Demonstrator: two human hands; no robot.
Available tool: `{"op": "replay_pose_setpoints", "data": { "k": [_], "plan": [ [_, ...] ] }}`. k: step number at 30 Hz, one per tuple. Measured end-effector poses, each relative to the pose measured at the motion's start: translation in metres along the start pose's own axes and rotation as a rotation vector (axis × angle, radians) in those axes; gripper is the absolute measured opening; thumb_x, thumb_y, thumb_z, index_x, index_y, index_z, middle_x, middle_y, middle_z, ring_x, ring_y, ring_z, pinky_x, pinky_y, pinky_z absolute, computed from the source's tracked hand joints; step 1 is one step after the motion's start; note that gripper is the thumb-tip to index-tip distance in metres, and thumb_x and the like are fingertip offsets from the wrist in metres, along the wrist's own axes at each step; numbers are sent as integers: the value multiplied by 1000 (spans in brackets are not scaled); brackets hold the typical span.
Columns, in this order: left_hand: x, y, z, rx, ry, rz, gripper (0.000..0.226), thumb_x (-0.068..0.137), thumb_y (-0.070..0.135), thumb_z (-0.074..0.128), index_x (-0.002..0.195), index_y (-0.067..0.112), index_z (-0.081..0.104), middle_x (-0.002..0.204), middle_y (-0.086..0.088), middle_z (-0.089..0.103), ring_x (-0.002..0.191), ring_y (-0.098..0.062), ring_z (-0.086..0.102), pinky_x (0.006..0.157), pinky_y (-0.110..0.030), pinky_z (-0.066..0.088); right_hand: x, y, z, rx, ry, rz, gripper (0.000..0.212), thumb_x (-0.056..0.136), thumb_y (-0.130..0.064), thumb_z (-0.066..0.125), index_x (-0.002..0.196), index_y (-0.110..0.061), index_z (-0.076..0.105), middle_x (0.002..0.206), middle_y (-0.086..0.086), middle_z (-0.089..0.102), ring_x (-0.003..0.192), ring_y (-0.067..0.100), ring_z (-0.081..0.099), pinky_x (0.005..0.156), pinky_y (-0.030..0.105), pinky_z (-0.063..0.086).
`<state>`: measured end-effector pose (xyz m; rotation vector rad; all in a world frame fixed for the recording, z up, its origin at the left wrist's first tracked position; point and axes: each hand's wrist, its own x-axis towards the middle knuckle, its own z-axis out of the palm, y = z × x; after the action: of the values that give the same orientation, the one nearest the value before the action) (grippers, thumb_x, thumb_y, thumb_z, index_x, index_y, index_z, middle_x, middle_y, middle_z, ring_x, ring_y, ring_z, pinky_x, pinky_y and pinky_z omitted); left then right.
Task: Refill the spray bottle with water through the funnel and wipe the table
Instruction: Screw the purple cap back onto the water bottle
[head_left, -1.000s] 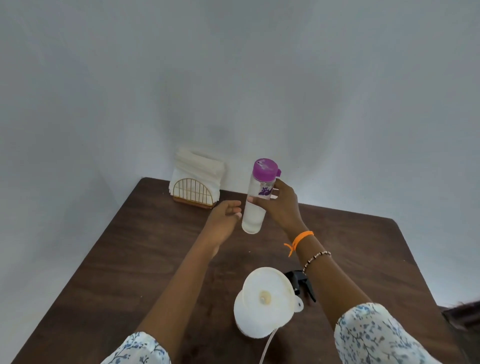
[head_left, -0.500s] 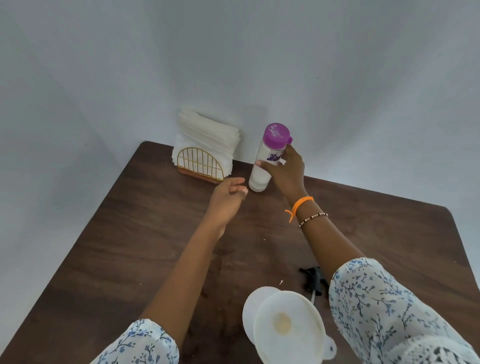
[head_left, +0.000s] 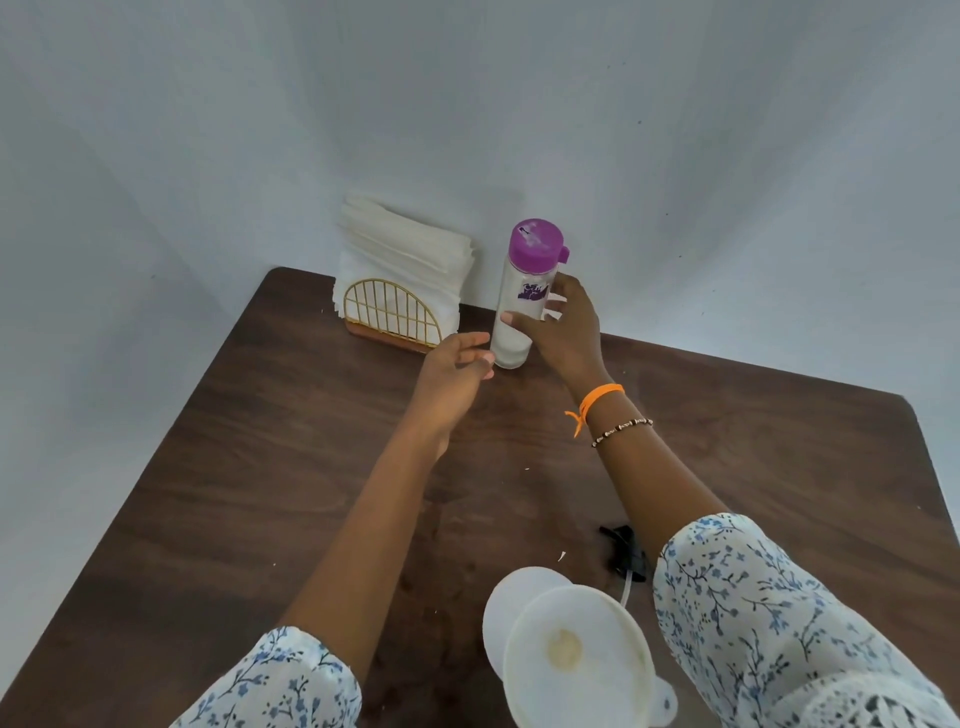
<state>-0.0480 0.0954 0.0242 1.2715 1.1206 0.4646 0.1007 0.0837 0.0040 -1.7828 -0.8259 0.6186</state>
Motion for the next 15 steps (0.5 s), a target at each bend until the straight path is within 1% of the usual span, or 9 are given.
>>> {"op": "replay_pose_setpoints", "data": {
  "k": [2, 3, 5, 7, 8, 10, 13, 15],
  "plan": [
    [-5, 2, 0, -3, -9, 10, 32, 93, 18, 51, 125, 20, 52, 116, 1, 61, 98, -7, 61, 74, -17, 43, -9, 2, -7, 12, 10, 51, 62, 71, -23, 79, 124, -13, 49, 120, 0, 54, 102, 13, 54, 78, 20, 43],
    [-9, 2, 0, -6, -12, 13, 31, 93, 18, 51, 124, 20, 52, 116, 2, 61, 98, -7, 61, 76, -18, 43, -15, 4, -11, 28, 26, 72, 56, 73, -24, 78, 122, -15, 50, 116, -2, 56, 100, 13, 55, 77, 20, 44],
    [-20, 0, -1, -7, -16, 18, 28, 93, 19, 51, 120, 23, 53, 115, 3, 61, 98, -6, 60, 81, -21, 44, -31, 7, -21, 75, 66, 102, 41, 78, -26, 74, 113, -17, 55, 105, -3, 60, 96, 13, 57, 77, 21, 46],
    [-33, -3, -2, -9, -21, 27, 25, 92, 18, 52, 116, 26, 56, 113, 3, 62, 98, -6, 61, 89, -25, 45, -49, 11, -33, 122, 88, 122, 26, 81, -24, 70, 104, -14, 61, 95, -5, 63, 91, 11, 58, 76, 20, 47],
    [-42, -5, -2, -12, -28, 28, 24, 92, 18, 52, 114, 27, 56, 112, 4, 63, 98, -6, 61, 92, -26, 45, -60, 14, -39, 136, 96, 129, 19, 82, -22, 69, 99, -14, 63, 92, -5, 63, 89, 10, 58, 77, 21, 48],
    [-62, -10, -2, -16, -47, 27, 23, 92, 18, 53, 112, 28, 58, 109, 6, 64, 101, -7, 61, 96, -29, 45, -81, 19, -50, 147, 100, 144, 8, 84, -18, 67, 92, -18, 65, 92, -2, 65, 89, 12, 59, 83, 28, 52],
    [-96, -22, 0, -24, -76, 25, 22, 91, 17, 54, 108, 30, 60, 107, 6, 65, 103, -9, 60, 96, -29, 44, -116, 25, -63, 118, 57, 160, 9, 85, -12, 65, 89, -20, 65, 90, 0, 65, 86, 14, 59, 86, 36, 50],
    [-119, -29, 1, -25, -93, 46, 23, 92, 13, 52, 107, 27, 61, 106, 4, 66, 100, -10, 62, 92, -26, 46, -141, 25, -68, 117, 18, 163, 11, 85, -8, 63, 89, -18, 65, 86, 0, 64, 82, 13, 59, 83, 35, 50]
  ]
}}
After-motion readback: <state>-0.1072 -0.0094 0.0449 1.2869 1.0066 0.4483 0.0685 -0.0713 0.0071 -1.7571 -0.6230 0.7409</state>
